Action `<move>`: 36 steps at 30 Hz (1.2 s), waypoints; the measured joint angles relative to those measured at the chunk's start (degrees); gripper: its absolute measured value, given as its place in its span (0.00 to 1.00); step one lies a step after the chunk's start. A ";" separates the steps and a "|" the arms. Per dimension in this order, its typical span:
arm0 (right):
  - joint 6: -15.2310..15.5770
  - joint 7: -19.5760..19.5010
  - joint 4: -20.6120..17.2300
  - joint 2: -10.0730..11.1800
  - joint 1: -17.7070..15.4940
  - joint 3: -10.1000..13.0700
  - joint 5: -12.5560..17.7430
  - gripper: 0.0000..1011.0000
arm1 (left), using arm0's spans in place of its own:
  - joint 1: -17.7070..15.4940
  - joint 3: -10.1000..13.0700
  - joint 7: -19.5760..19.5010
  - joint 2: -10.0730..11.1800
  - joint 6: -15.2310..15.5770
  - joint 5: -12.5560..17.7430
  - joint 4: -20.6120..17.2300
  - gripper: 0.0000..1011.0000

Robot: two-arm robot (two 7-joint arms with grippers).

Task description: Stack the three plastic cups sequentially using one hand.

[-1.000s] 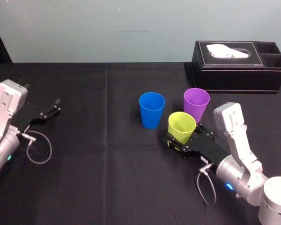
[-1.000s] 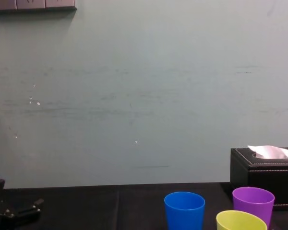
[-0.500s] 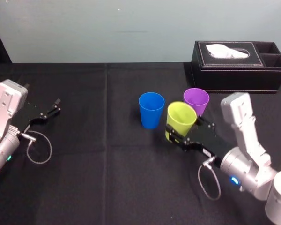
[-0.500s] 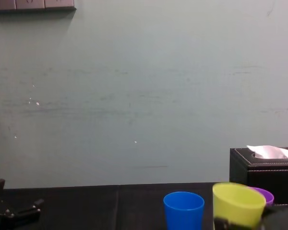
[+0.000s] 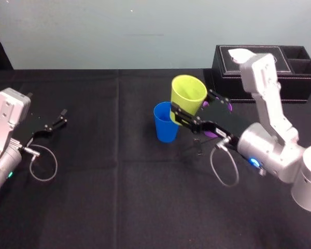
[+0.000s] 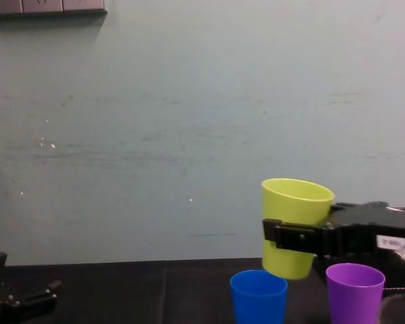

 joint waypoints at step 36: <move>-1.25 -1.47 16.94 -10.08 11.66 -4.44 -9.36 0.72 | 0.00 0.00 0.00 0.00 0.00 0.00 0.00 1.00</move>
